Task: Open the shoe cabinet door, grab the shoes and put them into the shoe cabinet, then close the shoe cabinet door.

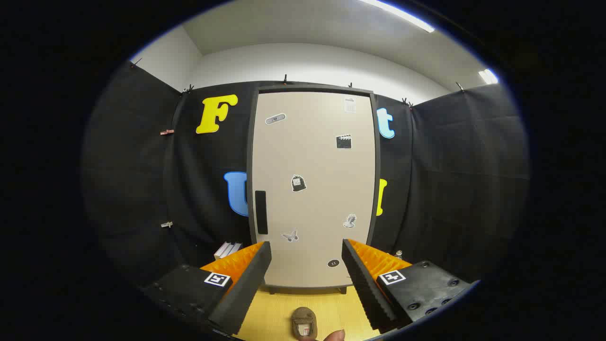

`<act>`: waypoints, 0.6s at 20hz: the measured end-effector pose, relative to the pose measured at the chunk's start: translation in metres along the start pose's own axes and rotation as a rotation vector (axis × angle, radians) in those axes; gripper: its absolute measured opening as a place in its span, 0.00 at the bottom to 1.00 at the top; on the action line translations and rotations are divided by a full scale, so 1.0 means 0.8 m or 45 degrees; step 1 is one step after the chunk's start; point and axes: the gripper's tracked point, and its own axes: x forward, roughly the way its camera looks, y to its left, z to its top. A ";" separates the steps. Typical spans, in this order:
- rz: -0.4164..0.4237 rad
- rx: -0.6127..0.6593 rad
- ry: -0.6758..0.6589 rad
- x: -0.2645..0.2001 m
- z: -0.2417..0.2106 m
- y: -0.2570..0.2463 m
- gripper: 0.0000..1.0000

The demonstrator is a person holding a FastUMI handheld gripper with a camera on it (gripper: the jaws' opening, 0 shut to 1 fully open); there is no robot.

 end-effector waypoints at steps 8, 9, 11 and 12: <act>-0.015 0.005 -0.009 0.007 -0.003 -0.003 0.98; -0.020 0.011 -0.007 0.008 -0.004 -0.004 0.97; -0.022 0.025 -0.008 0.008 -0.003 -0.004 0.98; -0.024 0.027 -0.010 0.008 -0.003 -0.004 0.98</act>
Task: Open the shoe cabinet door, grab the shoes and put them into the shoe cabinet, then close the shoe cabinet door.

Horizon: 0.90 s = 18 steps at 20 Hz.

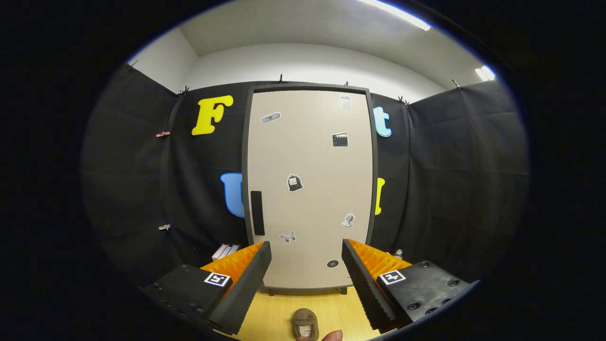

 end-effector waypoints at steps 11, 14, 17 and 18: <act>0.083 0.056 -0.002 0.027 0.005 0.052 0.98; 0.126 0.052 -0.013 0.054 0.006 0.090 0.98; 0.147 0.044 -0.027 0.092 0.006 0.121 0.98; 0.152 0.042 -0.023 0.107 0.004 0.130 0.98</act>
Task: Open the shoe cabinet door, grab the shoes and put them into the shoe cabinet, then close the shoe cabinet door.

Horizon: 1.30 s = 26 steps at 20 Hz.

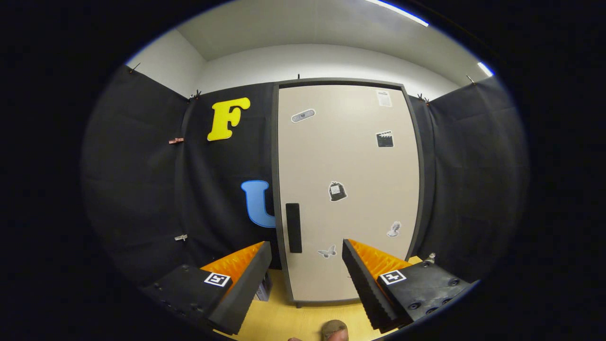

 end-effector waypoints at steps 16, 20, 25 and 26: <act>-0.090 -0.033 0.072 0.210 -0.083 0.021 0.83; -0.115 0.007 0.087 0.226 -0.092 0.016 0.51; -0.140 -0.047 0.069 0.229 -0.090 0.011 0.35; -0.129 -0.039 0.075 0.229 -0.092 0.011 0.35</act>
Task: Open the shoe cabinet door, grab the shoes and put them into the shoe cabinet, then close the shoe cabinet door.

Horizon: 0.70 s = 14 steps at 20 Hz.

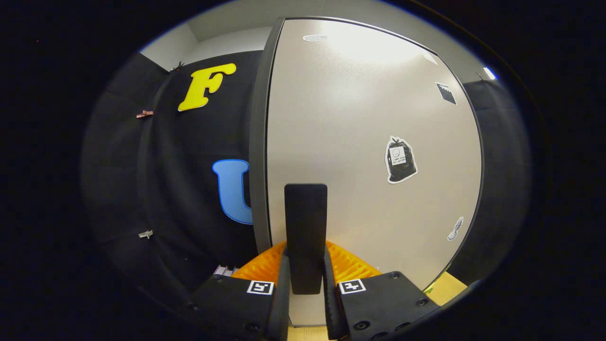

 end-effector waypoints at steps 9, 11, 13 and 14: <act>0.071 -0.024 -0.040 -0.048 0.002 -0.005 0.28; 0.081 -0.026 -0.045 -0.071 0.000 -0.010 0.28; 0.100 -0.026 -0.050 -0.088 0.002 -0.014 0.28; 0.114 -0.021 -0.045 -0.095 0.003 -0.015 0.28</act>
